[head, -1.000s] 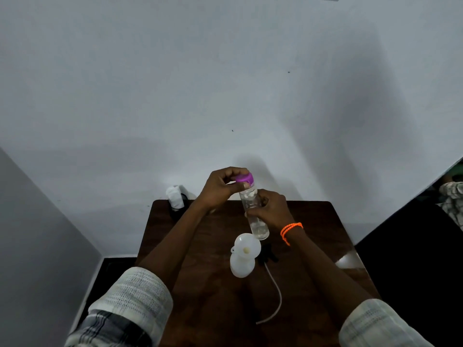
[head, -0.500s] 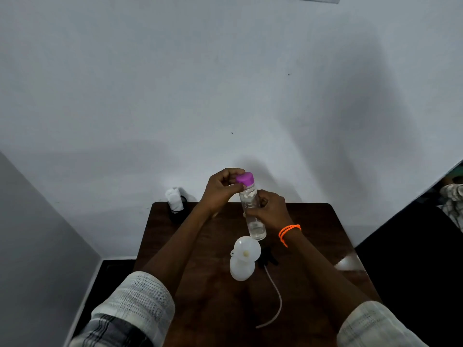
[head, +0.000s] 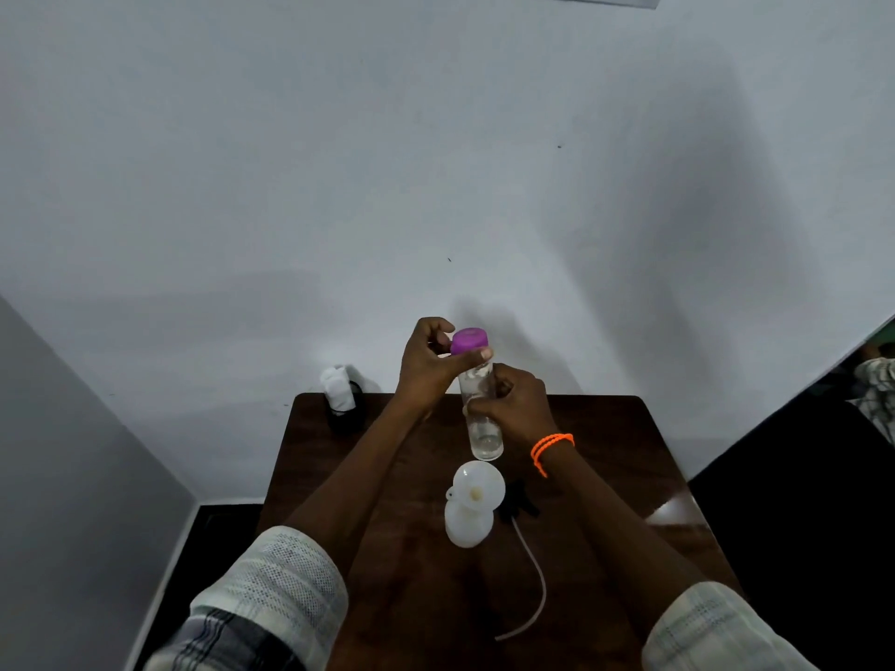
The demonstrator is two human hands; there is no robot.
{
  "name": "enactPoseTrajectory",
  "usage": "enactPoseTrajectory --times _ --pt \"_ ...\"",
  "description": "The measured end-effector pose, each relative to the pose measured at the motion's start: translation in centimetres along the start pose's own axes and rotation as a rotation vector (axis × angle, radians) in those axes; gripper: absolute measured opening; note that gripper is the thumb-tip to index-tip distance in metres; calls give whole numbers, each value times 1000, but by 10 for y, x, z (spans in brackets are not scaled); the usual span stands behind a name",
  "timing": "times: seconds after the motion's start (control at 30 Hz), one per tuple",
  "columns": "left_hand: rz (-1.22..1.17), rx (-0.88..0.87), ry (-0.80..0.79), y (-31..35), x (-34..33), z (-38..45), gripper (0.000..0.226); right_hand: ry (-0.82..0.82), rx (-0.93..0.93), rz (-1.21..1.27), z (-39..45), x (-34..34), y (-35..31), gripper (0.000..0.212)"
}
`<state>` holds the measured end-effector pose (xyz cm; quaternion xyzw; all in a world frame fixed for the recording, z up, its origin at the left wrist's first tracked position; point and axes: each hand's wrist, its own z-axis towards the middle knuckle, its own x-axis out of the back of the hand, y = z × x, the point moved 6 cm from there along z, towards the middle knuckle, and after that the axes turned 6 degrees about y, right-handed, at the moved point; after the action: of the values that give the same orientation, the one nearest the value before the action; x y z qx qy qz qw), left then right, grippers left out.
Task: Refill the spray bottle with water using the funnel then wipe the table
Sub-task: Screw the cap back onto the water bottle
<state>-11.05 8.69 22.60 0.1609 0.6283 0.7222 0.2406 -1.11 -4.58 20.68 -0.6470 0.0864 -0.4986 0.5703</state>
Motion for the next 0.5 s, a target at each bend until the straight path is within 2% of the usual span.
enactPoseTrajectory --times 0.3,0.43,0.5 --pt "-244 122 -18 -7 5 2 47 32 2 21 6 7 -3 31" --pt "-275 150 -13 -9 1 4 18 30 -9 18 7 6 -2 34" --pt "-291 158 -19 -6 -4 3 14 41 -9 16 7 7 -4 32"
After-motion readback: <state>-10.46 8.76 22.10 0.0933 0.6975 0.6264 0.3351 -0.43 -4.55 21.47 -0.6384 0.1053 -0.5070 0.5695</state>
